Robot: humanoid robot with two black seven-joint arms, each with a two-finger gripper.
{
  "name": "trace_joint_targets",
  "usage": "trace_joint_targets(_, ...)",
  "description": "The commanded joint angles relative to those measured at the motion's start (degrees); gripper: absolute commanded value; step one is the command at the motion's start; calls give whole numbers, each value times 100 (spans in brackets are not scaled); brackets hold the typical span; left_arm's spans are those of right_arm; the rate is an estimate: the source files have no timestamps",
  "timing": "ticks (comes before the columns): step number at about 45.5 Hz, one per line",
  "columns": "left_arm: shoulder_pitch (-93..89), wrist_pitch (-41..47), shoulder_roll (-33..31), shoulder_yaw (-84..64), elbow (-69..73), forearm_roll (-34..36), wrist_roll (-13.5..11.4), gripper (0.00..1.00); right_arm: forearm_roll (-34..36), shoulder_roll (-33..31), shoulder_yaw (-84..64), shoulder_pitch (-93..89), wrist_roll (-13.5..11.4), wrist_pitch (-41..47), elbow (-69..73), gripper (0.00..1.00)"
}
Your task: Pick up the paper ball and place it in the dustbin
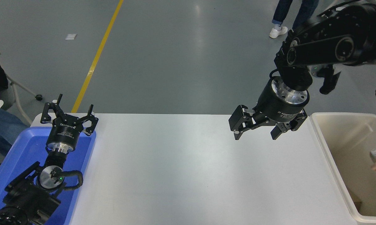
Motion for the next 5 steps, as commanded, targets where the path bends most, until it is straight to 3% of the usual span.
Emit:
trace_joint_targets(1, -1, -1, 0, 0, 0, 0, 0, 100, -97, -74, -147, -321, 2, -103, -224, 100)
trace_joint_targets(5, -1, -1, 0, 0, 0, 0, 0, 100, -88, -83, -121, -321, 11, -103, -216, 100)
